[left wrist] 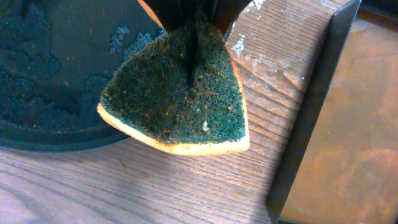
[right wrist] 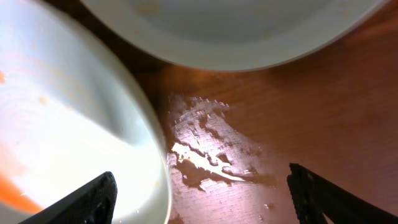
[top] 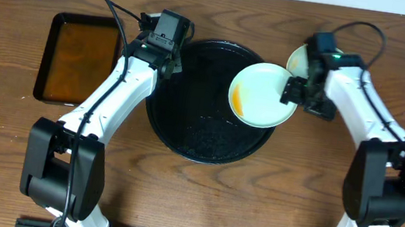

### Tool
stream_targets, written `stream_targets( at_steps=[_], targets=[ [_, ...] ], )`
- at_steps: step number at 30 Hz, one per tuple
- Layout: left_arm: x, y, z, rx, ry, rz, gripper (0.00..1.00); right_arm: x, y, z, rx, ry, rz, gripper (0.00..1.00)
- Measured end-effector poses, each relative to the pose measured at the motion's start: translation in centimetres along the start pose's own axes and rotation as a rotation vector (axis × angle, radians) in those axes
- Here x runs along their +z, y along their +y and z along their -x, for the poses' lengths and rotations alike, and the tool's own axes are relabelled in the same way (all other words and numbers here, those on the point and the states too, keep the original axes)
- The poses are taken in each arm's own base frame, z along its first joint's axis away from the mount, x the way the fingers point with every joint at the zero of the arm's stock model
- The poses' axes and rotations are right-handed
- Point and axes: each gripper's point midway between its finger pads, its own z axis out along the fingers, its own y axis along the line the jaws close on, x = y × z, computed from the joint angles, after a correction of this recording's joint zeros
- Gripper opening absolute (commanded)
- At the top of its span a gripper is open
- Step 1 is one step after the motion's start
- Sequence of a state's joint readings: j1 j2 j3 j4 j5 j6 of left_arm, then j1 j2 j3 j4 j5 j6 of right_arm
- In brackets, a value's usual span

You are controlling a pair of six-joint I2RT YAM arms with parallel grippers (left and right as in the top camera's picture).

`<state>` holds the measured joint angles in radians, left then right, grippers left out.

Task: Clean dirty plates on tray and stack at the side
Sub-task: 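Move the green plate with the right gripper over the plate stack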

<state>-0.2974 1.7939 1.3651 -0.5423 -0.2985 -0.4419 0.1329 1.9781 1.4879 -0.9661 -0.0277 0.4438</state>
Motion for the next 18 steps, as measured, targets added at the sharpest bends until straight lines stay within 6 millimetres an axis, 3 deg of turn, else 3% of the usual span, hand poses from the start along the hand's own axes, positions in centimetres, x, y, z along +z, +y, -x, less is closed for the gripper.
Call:
stream_targets(
  at_steps=[7, 12, 18],
  targets=[
    [0.0, 0.0, 0.0, 0.000, 0.000, 0.000, 0.09, 1.3, 0.1, 0.2, 0.009, 0.069, 0.358, 0.85],
    [0.0, 0.0, 0.0, -0.003, -0.001, -0.001, 0.10, 1.0, 0.7, 0.2, -0.009, 0.066, 0.571, 0.86],
    [0.0, 0.0, 0.0, -0.003, -0.001, -0.001, 0.10, 1.1, 1.6, 0.3, -0.032, 0.025, 0.707, 0.81]
  ],
)
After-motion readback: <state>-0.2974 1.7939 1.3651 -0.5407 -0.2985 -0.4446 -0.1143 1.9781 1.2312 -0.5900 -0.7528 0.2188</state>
